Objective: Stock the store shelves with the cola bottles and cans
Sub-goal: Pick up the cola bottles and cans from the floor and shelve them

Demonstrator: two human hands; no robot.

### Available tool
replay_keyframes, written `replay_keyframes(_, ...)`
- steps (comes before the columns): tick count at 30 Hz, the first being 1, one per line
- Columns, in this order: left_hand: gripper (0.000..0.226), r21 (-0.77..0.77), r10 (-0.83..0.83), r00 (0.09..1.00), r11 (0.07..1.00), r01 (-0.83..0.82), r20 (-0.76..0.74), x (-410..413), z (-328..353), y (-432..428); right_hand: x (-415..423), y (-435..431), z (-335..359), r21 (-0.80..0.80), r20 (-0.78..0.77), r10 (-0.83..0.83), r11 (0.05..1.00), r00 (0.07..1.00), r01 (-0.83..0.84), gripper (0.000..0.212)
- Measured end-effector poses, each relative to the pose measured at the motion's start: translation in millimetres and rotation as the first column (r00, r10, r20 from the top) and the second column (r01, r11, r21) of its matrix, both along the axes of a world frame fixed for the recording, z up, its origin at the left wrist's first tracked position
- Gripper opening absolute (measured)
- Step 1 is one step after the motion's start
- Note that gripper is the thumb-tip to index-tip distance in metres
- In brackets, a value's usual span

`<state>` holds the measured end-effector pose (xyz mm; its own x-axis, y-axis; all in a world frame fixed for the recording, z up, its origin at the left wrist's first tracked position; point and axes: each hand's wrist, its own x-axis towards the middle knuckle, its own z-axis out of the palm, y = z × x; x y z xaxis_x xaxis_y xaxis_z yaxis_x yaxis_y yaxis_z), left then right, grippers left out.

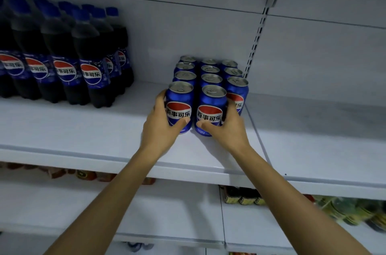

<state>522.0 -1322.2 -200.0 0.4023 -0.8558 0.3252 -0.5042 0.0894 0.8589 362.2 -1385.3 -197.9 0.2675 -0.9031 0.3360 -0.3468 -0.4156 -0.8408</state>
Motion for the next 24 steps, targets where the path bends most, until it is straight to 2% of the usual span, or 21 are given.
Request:
replay_keyframes(3,0.101,-0.002,0.131,0.990,0.991,-0.131,0.061,-22,7,18,-15,19,4,-0.005,0.050,0.034,0.999,0.998,-0.034,0.084)
replay_keyframes(5,0.099,-0.185,0.211,0.977,0.962,-0.202,0.028,-50,11,42,-38,41,4,-0.009,0.126,0.013,1.000,0.992,-0.012,0.083)
replay_keyframes(7,0.088,-0.382,0.147,0.987,0.910,-0.162,-0.070,-93,9,70,-71,70,0,0.023,0.219,-0.018,1.000,0.976,0.014,0.075)
replay_keyframes(8,0.083,-0.429,0.090,0.991,0.895,-0.126,-0.103,-117,4,82,-89,85,-3,0.035,0.268,-0.036,0.999,0.963,0.027,0.071)
replay_keyframes(10,0.080,-0.424,-0.022,0.992,0.905,-0.033,-0.123,-165,-12,102,-132,112,-12,0.041,0.339,-0.074,0.997,0.938,0.064,0.064)
replay_keyframes(14,0.073,-0.227,-0.157,0.979,0.966,0.125,-0.129,-250,-68,133,-232,163,-61,0.083,0.364,-0.158,0.987,0.918,0.138,0.041)
replay_keyframes(16,0.067,-0.058,-0.185,0.961,0.983,0.176,-0.205,-280,-107,146,-281,185,-101,0.209,0.309,-0.237,0.962,0.921,0.177,0.030)
replay_keyframes(18,0.065,0.136,-0.169,0.952,0.969,0.208,-0.253,-299,-158,155,-325,205,-150,0.377,0.222,-0.313,0.901,0.924,0.214,0.029)
replay_keyframes(21,0.068,0.435,-0.173,0.955,0.860,0.267,-0.243,-310,-248,167,-376,232,-236,0.583,0.045,-0.357,0.768,0.933,0.266,0.022)
replay_keyframes(24,0.070,0.624,-0.210,0.945,0.711,0.323,-0.249,-308,-350,171,-399,252,-339,0.720,-0.098,-0.323,0.630,0.941,0.291,0.025)
